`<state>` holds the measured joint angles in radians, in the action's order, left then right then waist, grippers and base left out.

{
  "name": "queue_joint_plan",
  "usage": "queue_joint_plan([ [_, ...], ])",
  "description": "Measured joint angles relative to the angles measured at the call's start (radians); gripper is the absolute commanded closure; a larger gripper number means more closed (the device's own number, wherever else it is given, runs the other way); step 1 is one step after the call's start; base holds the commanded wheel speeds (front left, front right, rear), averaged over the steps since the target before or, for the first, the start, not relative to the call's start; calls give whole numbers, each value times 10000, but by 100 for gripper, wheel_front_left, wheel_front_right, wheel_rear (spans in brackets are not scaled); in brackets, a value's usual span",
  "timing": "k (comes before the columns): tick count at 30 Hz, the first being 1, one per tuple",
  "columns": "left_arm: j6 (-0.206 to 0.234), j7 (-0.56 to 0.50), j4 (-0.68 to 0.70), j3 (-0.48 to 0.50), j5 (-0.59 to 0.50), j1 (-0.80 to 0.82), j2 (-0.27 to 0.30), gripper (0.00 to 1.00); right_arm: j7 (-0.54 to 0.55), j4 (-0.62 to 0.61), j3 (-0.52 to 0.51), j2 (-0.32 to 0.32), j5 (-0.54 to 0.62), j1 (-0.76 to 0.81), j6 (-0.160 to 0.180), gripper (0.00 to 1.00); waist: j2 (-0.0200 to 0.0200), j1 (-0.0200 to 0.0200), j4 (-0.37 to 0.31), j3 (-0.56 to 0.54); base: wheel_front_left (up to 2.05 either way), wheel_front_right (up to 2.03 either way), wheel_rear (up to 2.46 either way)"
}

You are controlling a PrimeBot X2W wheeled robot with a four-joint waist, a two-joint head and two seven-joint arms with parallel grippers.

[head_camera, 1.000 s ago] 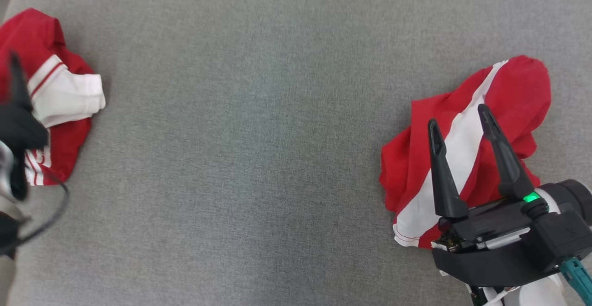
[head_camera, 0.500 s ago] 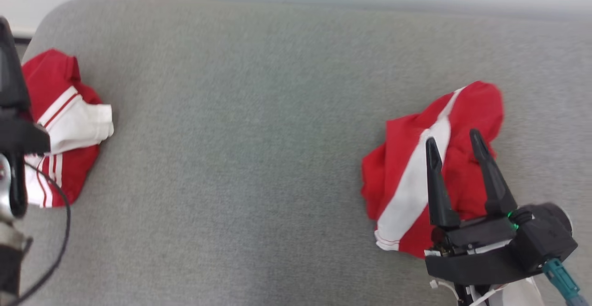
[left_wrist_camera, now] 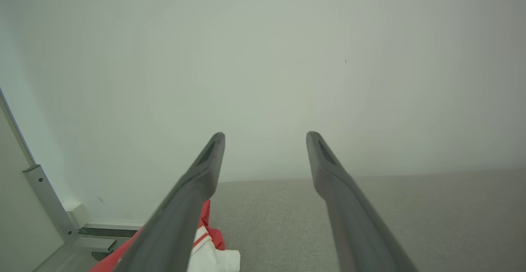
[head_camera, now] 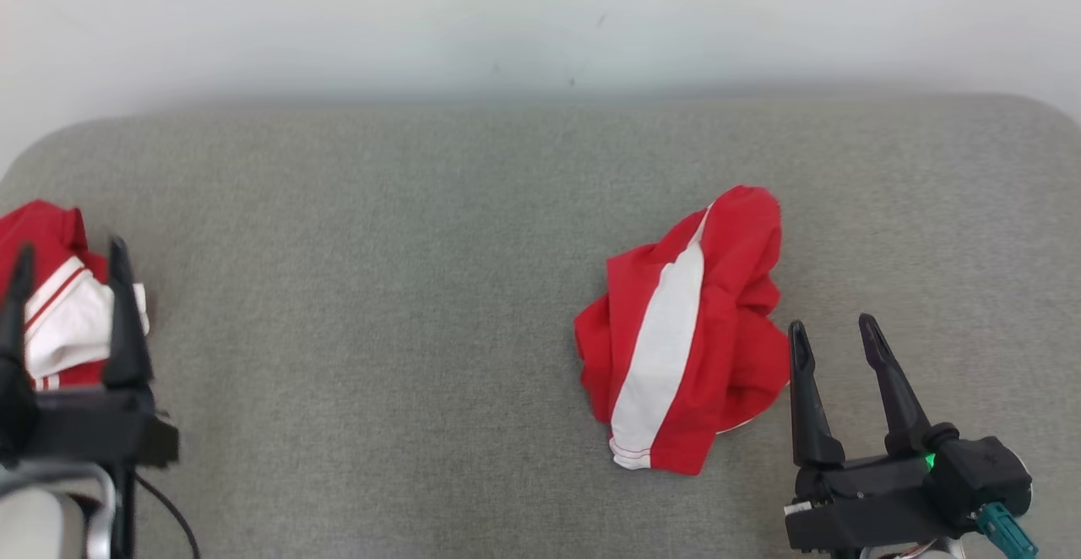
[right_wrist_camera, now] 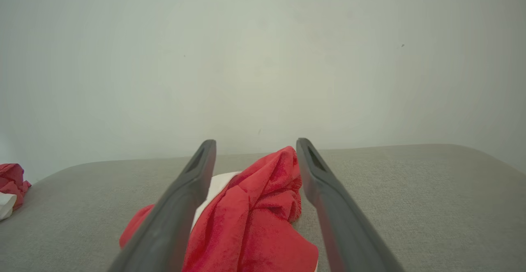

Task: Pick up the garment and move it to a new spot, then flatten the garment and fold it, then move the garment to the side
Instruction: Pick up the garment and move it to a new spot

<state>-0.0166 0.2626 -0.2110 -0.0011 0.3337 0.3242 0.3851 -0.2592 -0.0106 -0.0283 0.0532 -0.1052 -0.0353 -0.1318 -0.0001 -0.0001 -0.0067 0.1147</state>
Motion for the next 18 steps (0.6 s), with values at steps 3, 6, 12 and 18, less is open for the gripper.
queue_joint_plan([
  [3, 84, 0, 276, -100, 25, -609, -219, 0, -17, 199, -54, -6, -33, 145, 0, 0, 0, -1, -157, -283, 0, 0, 0],
  [6, 123, -2, 460, -199, 38, -1121, -362, 0, -23, 389, -48, -6, -38, 245, 0, 0, -1, -1, -269, -527, 0, 0, 0],
  [12, 230, 0, 878, -150, 217, -2075, -838, 0, -44, 679, -86, -12, -94, 445, 0, 0, -1, 0, -385, -925, 0, 0, 0],
  [18, 263, 0, 1116, -38, 50, -2990, -1193, 0, -46, 961, 4, -12, -196, 512, 0, 0, 0, 0, -398, -1121, 0, 0, 0],
])
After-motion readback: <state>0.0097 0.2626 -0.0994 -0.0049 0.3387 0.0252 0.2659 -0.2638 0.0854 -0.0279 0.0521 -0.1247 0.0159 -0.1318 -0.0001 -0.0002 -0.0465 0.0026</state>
